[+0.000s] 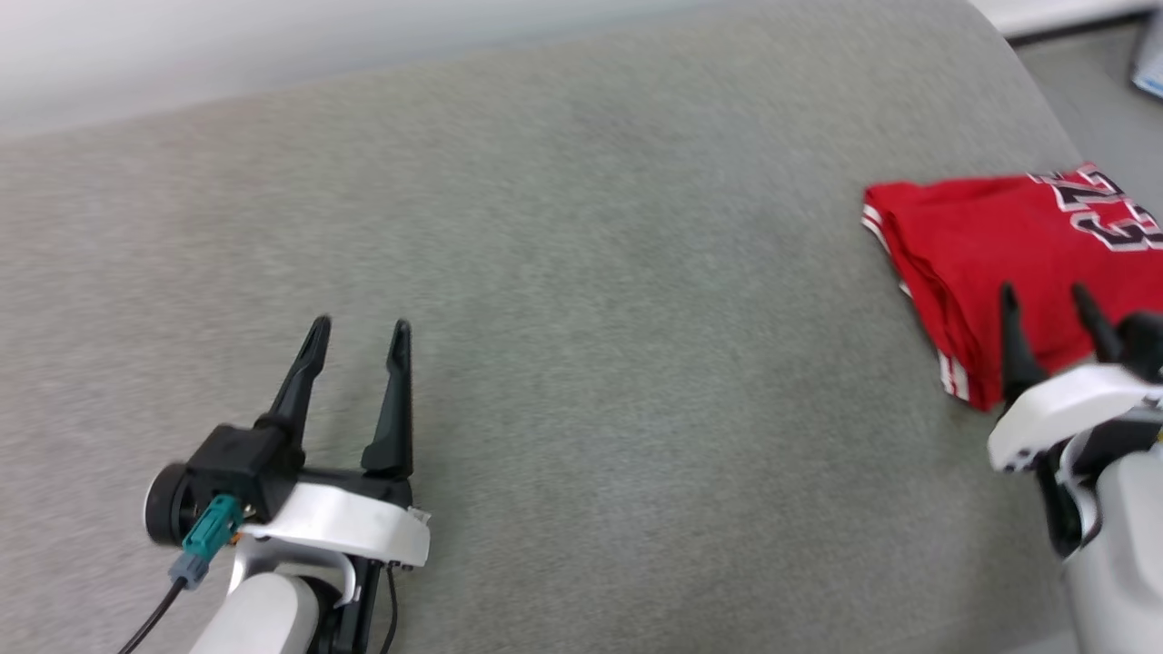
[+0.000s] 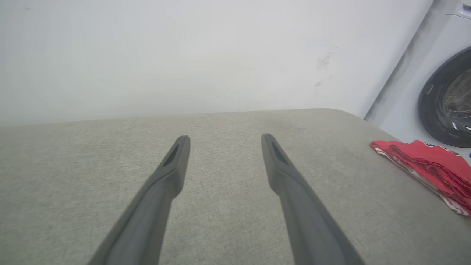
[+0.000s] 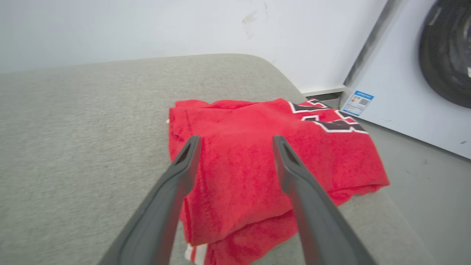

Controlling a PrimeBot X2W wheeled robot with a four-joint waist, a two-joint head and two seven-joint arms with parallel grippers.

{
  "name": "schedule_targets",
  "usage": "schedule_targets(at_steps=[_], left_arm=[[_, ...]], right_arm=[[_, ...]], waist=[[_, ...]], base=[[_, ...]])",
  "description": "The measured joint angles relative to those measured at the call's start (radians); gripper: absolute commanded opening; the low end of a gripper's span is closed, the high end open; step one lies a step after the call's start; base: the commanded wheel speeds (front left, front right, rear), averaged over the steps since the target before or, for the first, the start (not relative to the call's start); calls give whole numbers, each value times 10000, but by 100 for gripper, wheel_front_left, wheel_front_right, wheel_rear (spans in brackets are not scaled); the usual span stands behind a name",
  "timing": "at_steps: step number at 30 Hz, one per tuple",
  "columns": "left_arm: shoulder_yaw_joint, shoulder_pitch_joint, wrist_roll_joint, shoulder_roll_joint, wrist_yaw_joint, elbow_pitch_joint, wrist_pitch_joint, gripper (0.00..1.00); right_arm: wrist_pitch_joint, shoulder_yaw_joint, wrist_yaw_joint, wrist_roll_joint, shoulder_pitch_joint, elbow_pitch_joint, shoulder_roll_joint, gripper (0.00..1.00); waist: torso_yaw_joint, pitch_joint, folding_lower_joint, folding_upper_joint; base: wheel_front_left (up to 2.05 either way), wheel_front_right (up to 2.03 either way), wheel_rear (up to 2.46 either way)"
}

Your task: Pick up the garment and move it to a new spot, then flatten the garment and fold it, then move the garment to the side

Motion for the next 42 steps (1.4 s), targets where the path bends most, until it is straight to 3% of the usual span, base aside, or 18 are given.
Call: schedule_targets(at_steps=[10, 15, 22, 31, 42], left_arm=[[504, 834, -447, -341, 98, 805, -272, 100], [863, 1068, -460, -253, 84, 1028, -314, 100], [867, 1589, -374, -134, -2, 1172, -326, 100], [564, 2127, -272, -56, 0, 1231, -247, 100], [460, 2205, -286, 0, 12, 1271, -173, 100]], right_arm=[[1302, 840, 0, 598, 2596, -3607, 802, 100], [1774, 895, 0, 736, 3537, -5300, 1095, 100], [2259, 926, 0, 654, 4671, -6993, 1406, 100], [2897, 853, -2, 474, 5930, -8301, 1507, 100], [3329, 961, -2, 318, 6241, -8780, 1536, 100]], waist=[[1359, -1212, 0, 0], [2009, -1705, -1, 0], [2444, -2401, -1, 0], [2363, -3042, -1, 0], [2268, -3201, 0, 0]], base=[[0, 0, 0], [0, 0, 0], [0, 0, 0], [0, 0, 0], [0, 0, 0]])
